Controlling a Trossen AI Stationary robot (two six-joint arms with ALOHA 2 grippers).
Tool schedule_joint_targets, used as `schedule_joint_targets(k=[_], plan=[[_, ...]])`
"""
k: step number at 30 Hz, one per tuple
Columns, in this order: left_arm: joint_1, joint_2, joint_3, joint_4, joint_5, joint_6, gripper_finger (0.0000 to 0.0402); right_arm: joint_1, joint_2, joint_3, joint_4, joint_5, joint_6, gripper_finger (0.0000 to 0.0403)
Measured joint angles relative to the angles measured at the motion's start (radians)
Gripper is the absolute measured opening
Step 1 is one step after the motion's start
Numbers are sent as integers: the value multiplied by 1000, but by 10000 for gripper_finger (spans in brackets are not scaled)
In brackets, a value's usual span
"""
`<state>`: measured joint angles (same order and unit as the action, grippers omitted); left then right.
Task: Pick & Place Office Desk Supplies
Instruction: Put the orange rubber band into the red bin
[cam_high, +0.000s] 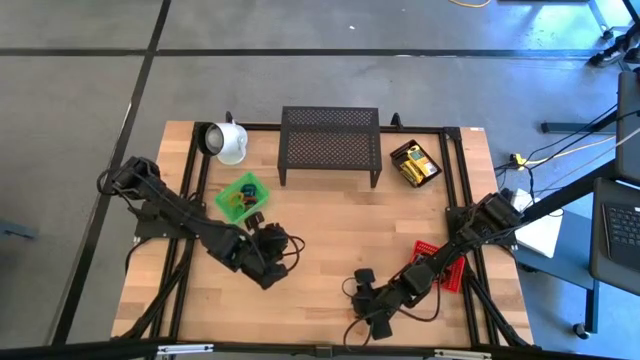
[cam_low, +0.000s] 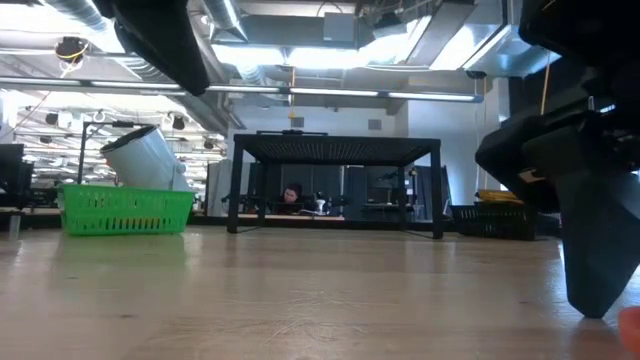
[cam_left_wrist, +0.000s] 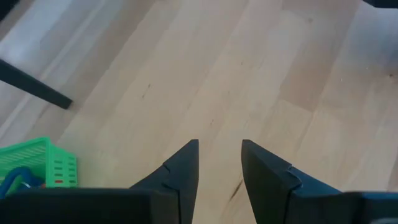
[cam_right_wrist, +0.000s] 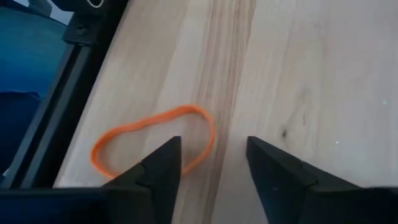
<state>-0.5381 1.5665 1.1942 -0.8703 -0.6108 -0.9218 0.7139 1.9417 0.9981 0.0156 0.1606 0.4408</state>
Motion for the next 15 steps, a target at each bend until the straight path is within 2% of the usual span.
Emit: schedule_joint_targets(k=[6, 12, 15], plan=[[1, 0, 0, 0, -3, 0, 114, -1, 1, 0, -8, 18, 0, 112], [1, 0, 0, 0, -3, 0, 114, -1, 3, 1, -9, 8, -5, 18], [1, 0, 0, 0, -3, 4, 114, -2, 3, 1, -10, -12, -8, 8]])
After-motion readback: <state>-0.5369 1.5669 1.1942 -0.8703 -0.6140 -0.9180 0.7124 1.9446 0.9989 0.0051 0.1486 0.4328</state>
